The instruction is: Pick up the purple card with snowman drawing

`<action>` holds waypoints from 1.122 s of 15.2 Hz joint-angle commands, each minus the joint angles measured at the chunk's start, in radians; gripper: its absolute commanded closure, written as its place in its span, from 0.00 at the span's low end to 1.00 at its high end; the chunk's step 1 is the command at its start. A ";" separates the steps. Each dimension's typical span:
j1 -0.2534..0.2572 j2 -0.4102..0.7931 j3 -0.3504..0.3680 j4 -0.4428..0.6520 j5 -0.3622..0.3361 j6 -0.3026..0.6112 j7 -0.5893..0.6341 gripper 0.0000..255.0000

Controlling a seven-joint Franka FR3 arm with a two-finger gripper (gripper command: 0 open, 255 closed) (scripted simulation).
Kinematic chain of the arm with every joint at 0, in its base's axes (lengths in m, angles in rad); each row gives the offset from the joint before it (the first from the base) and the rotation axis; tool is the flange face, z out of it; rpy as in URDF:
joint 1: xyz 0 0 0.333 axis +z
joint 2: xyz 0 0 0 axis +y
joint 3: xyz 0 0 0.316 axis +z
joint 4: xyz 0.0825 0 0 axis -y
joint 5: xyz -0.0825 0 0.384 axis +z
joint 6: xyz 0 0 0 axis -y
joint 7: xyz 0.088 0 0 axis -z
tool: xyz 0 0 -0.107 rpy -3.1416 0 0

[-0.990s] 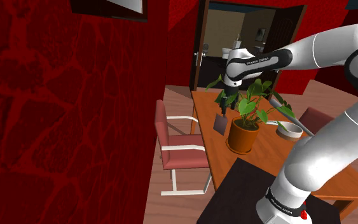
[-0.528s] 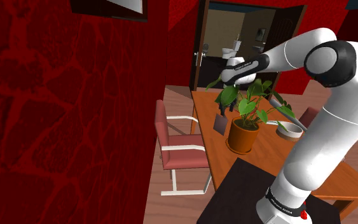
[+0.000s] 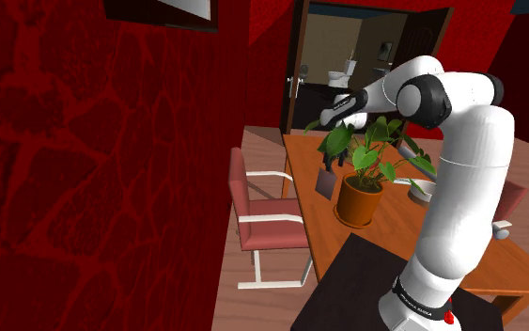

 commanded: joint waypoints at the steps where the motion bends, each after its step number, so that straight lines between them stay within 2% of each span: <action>1: -0.035 0.086 0.000 0.063 0.046 0.010 -0.042 0.00; 7: -0.149 0.318 0.025 0.291 0.146 -0.016 -0.119 0.00; 16: -0.162 0.376 0.045 0.273 0.172 0.057 -0.131 0.00; 17: -0.163 0.377 0.045 0.274 0.172 0.057 -0.132 1.00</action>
